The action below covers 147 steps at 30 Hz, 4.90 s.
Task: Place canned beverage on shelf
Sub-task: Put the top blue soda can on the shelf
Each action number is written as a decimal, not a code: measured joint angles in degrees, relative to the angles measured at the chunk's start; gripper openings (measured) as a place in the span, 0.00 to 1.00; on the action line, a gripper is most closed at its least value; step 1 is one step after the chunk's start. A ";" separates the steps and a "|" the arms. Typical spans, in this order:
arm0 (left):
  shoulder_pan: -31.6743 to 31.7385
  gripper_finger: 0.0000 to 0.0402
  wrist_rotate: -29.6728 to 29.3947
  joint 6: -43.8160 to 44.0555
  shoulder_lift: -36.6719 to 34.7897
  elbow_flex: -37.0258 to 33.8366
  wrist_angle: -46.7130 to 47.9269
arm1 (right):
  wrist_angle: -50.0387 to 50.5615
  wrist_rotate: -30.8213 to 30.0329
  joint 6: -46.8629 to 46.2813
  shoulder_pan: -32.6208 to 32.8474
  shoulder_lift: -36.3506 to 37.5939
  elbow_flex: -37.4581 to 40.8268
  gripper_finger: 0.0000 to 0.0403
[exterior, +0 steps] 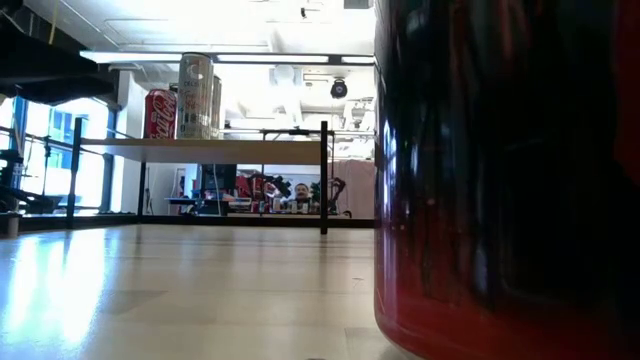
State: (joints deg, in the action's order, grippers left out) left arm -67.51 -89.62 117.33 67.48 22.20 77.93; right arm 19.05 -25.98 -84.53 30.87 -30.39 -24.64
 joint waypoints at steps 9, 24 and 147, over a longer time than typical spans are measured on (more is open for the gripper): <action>0.02 1.00 3.78 -0.03 0.00 0.00 -3.65 | 0.00 0.01 0.00 0.02 0.00 0.00 0.99; 0.02 1.00 3.78 -2.99 0.00 0.01 -4.39 | -0.30 -3.59 12.49 -0.72 0.00 -0.01 0.99; 0.01 1.00 3.78 -3.04 0.02 0.07 -4.60 | 62.64 19.58 52.82 -75.73 -52.17 -56.11 0.99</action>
State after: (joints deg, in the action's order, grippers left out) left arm -67.50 -85.84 114.29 67.51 22.26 73.33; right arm 81.69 -6.40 -31.71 -44.86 -82.56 -80.75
